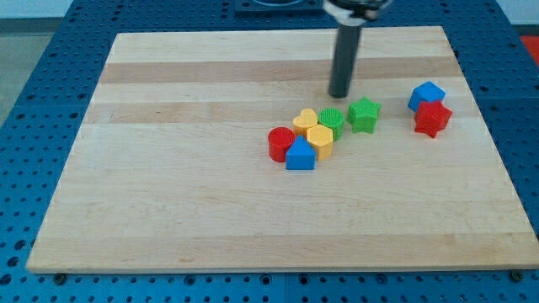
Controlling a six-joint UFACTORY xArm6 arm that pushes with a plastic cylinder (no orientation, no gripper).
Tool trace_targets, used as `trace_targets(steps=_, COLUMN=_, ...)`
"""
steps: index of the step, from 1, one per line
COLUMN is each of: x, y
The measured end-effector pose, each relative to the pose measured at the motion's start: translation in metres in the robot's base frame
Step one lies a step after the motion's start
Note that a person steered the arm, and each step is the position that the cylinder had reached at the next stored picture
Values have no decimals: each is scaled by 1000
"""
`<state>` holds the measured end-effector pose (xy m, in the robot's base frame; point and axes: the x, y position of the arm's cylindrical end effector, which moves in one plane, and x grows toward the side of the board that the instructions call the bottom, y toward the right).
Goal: Push the red circle and blue triangle closer to the red star
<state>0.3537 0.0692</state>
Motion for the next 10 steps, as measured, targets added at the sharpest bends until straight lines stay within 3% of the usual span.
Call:
trace_targets(steps=2, x=46, y=-82)
trace_targets(steps=7, x=116, y=-86)
trace_targets(steps=10, x=149, y=-128)
